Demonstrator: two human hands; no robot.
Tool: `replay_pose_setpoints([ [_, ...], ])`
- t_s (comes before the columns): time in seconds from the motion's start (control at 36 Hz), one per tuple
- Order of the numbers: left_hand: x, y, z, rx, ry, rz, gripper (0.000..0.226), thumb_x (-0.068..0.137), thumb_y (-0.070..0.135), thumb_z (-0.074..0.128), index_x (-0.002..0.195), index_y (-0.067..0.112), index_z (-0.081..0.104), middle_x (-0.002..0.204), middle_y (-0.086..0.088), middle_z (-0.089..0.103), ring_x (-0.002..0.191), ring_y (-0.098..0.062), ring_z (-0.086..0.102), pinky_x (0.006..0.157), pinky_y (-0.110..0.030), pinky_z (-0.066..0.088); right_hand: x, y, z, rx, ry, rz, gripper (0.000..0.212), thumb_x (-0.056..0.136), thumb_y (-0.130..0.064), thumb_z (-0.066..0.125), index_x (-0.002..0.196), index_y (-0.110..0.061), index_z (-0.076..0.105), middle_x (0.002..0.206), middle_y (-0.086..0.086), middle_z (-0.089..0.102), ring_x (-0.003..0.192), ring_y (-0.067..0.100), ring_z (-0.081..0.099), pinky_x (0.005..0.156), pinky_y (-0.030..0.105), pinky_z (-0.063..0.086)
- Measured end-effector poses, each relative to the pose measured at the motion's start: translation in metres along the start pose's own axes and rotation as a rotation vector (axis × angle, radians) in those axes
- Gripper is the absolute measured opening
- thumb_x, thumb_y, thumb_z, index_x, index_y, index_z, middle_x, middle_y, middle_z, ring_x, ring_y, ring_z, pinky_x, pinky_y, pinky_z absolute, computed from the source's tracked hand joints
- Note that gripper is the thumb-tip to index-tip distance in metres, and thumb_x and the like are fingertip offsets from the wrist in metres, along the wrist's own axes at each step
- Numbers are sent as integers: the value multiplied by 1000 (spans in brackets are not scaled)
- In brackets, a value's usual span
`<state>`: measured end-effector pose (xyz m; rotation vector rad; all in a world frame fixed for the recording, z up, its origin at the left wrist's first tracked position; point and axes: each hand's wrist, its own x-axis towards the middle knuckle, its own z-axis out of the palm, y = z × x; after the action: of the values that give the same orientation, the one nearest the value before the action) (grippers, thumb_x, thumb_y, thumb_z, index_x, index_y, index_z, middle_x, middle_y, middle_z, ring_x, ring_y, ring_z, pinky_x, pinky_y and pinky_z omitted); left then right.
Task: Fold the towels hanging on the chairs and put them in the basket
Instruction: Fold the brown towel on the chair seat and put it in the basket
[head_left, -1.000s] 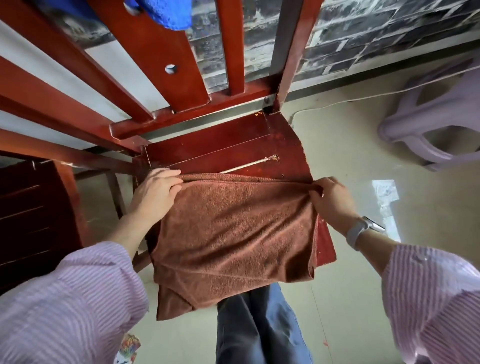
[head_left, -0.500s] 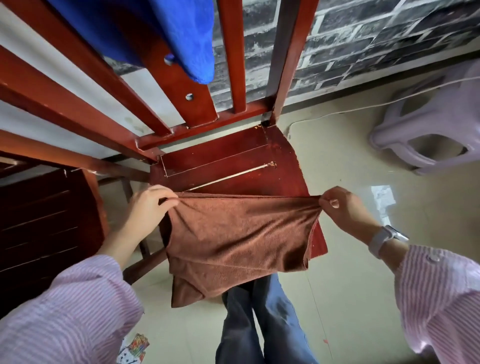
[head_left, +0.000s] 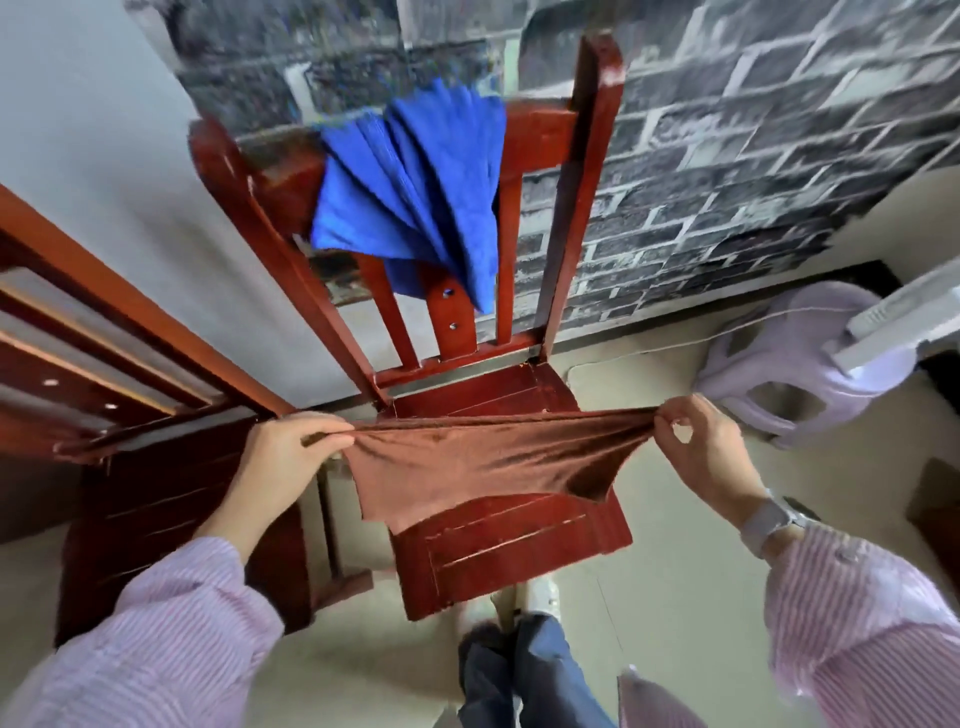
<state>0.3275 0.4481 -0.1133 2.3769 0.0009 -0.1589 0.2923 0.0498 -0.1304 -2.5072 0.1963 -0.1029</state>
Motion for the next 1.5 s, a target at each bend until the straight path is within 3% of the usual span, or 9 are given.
replay_pose_setpoints([
  [0.28, 6, 59, -81, -84, 160, 118, 23, 79, 3, 67, 81, 26, 67, 83, 7, 67, 77, 20, 56, 76, 3, 39, 31, -65, -80, -69, 112, -187, 4, 79, 2, 62, 82, 2, 59, 77, 4, 53, 69, 22, 53, 62, 16, 29],
  [0.39, 12, 79, -98, -108, 272, 144, 15, 80, 4, 66, 85, 17, 70, 86, 1, 68, 75, 21, 55, 76, 1, 39, 40, -90, -104, 46, 237, -142, 6, 80, 2, 61, 86, 2, 62, 80, 6, 58, 71, 21, 54, 62, 7, 35],
  [0.53, 25, 97, -114, 9, 161, 183, 21, 78, 2, 68, 78, 23, 69, 85, 3, 65, 71, 10, 56, 66, 0, 36, 57, -100, -120, -148, 11, -233, 6, 81, -2, 60, 86, 0, 63, 83, 12, 63, 80, 31, 61, 73, 29, 43],
  [0.67, 29, 100, -124, -134, 239, 115, 26, 81, 4, 65, 76, 30, 66, 84, 7, 66, 69, 1, 58, 64, 0, 39, 63, -118, -131, -76, 237, -259, 6, 79, 5, 60, 86, 7, 60, 83, 19, 64, 73, 25, 56, 66, 20, 33],
  [0.89, 24, 115, -133, -225, 253, 98, 12, 81, -1, 63, 89, 6, 69, 88, -7, 67, 66, 17, 57, 68, 3, 39, 64, -124, -138, 22, 245, -233, 3, 82, 0, 59, 85, 1, 60, 77, 5, 57, 74, 19, 53, 68, 18, 34],
  [1.17, 22, 123, -140, -215, 195, 85, 15, 81, 1, 64, 93, 10, 62, 58, 30, 62, 67, 24, 54, 65, 6, 34, 67, -116, -138, 72, 240, -260, 18, 82, 2, 61, 99, 3, 58, 86, 8, 61, 77, 19, 56, 74, 13, 37],
  [1.28, 26, 119, -134, -133, 208, 77, 18, 80, 0, 65, 95, 7, 69, 82, 5, 70, 80, 2, 63, 69, 3, 38, 73, -107, -130, -51, 211, -360, 22, 82, 7, 58, 102, 3, 66, 92, 17, 66, 82, 28, 63, 81, 26, 43],
  [1.33, 31, 116, -128, -40, 210, 63, 18, 80, 0, 65, 96, 6, 71, 93, -7, 70, 84, -11, 61, 77, -9, 40, 78, -102, -124, -77, 193, -367, 20, 81, 8, 58, 97, 2, 68, 89, 18, 66, 82, 31, 63, 79, 28, 44],
  [1.5, 53, 108, -102, 188, 291, 53, 14, 82, 7, 62, 88, 13, 74, 92, -6, 71, 89, -21, 63, 79, -25, 41, 102, -90, -99, -108, 169, -293, 17, 83, 5, 55, 93, 0, 68, 89, 18, 65, 81, 36, 62, 76, 43, 51],
])
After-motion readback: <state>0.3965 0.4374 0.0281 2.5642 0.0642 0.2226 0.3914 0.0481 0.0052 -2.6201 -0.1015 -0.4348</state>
